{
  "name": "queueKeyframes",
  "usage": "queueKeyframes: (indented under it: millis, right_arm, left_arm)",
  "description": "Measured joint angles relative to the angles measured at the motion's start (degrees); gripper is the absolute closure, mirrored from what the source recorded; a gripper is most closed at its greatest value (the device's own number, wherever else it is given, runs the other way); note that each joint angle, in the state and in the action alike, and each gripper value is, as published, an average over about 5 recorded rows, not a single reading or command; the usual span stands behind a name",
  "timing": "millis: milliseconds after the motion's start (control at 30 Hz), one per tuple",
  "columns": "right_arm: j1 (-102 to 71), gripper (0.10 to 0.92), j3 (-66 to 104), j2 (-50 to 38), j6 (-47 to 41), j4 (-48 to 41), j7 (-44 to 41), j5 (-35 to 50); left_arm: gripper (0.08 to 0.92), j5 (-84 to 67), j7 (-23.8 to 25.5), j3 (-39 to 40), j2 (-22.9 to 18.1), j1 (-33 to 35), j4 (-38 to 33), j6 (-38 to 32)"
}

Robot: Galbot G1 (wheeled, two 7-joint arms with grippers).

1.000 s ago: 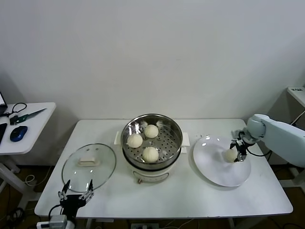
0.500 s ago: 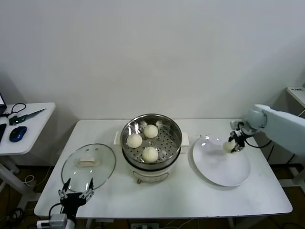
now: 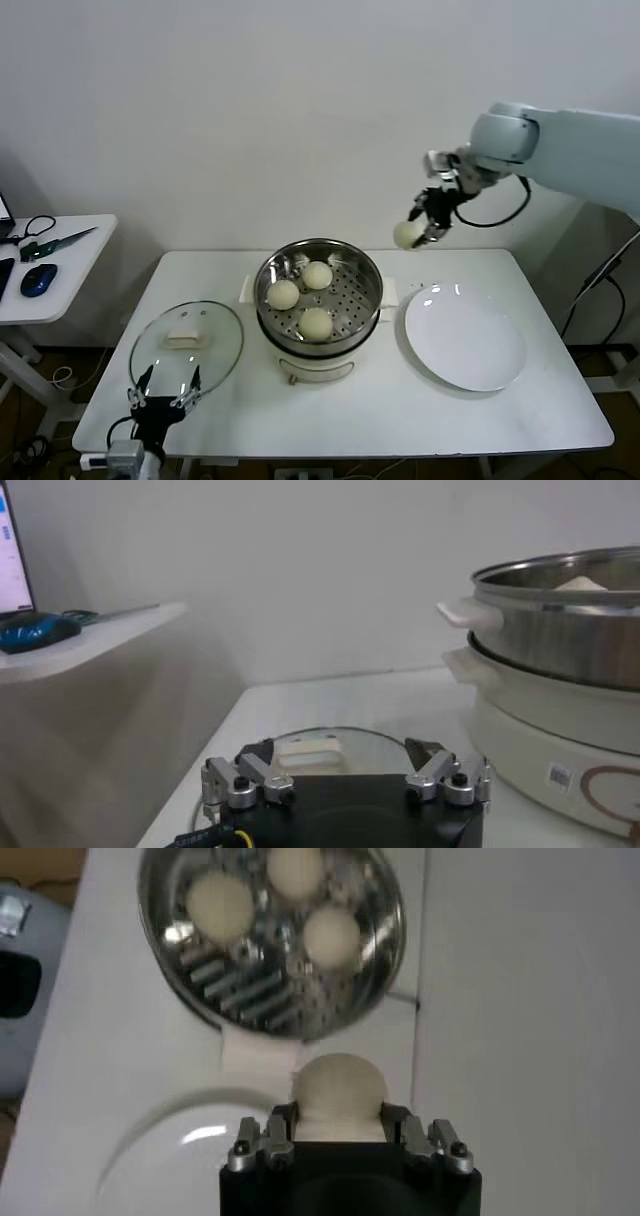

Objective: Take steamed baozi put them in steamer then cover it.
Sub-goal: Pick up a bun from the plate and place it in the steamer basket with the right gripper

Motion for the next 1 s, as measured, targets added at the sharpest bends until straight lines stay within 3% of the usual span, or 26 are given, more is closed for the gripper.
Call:
queueKeyframes:
  millis: [300,1000]
  right_arm:
    - [-1.3,0.448,0.0,8.1,-4.8,4.1,5.0,4.8]
    - [-14.7,0.448,0.1,14.9,-9.2,-0.6,11.7,0.4]
  left_arm:
    - [0.177,-0.2,0.0,-0.4,0.0,-0.1,-0.5,0.2]
    - [0.177,-0.5,0.0,-0.7,0.1,-0.4,0.2,0.1]
